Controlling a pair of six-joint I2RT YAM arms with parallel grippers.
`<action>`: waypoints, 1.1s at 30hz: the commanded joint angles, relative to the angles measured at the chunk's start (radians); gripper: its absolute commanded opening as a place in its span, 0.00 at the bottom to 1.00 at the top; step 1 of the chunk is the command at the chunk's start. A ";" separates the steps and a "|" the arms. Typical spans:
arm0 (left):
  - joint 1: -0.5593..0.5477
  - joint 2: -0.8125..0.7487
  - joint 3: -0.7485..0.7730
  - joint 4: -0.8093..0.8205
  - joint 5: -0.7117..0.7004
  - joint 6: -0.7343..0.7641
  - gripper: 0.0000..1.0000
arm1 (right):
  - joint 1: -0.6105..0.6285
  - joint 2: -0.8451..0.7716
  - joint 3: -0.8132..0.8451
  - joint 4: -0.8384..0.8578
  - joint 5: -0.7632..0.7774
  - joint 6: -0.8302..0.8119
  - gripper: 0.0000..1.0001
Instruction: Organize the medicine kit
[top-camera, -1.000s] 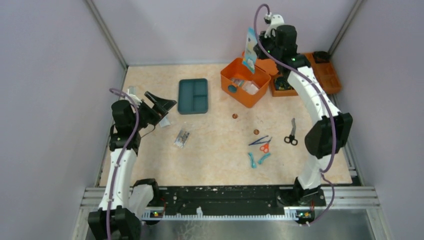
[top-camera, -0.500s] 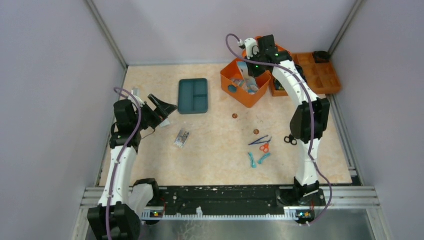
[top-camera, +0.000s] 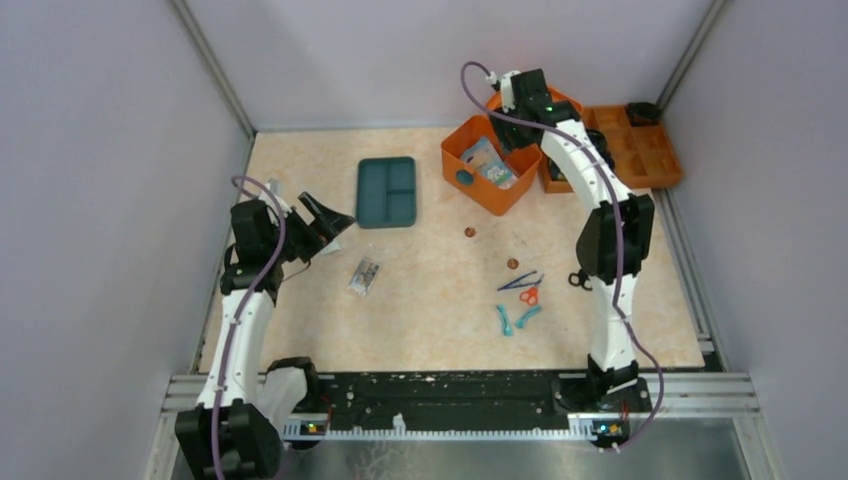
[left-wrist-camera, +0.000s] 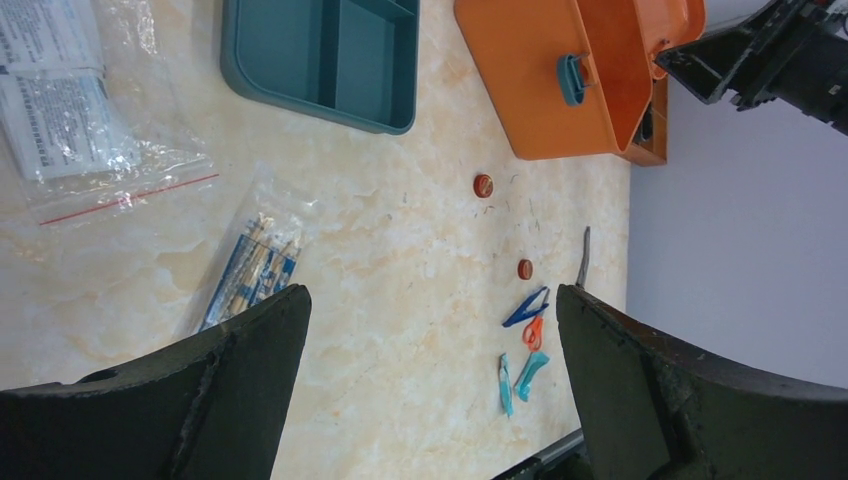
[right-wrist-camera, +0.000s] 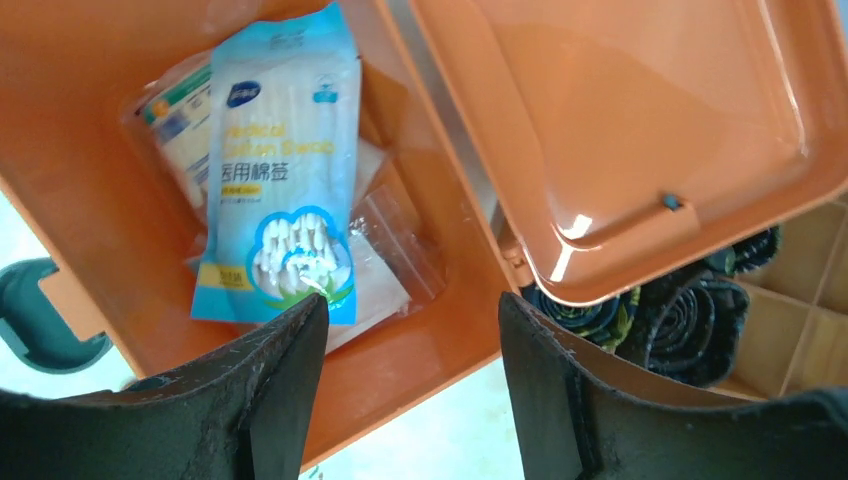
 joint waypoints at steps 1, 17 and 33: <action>-0.004 0.006 0.032 -0.036 -0.041 0.048 0.99 | 0.006 -0.164 -0.061 0.145 0.106 0.118 0.64; -0.004 0.043 0.062 -0.105 -0.149 0.148 0.97 | -0.077 -0.687 -0.639 0.425 -0.206 0.591 0.66; -0.007 0.463 0.284 -0.141 -0.244 0.226 0.84 | -0.083 -0.927 -1.156 0.560 -0.550 0.630 0.56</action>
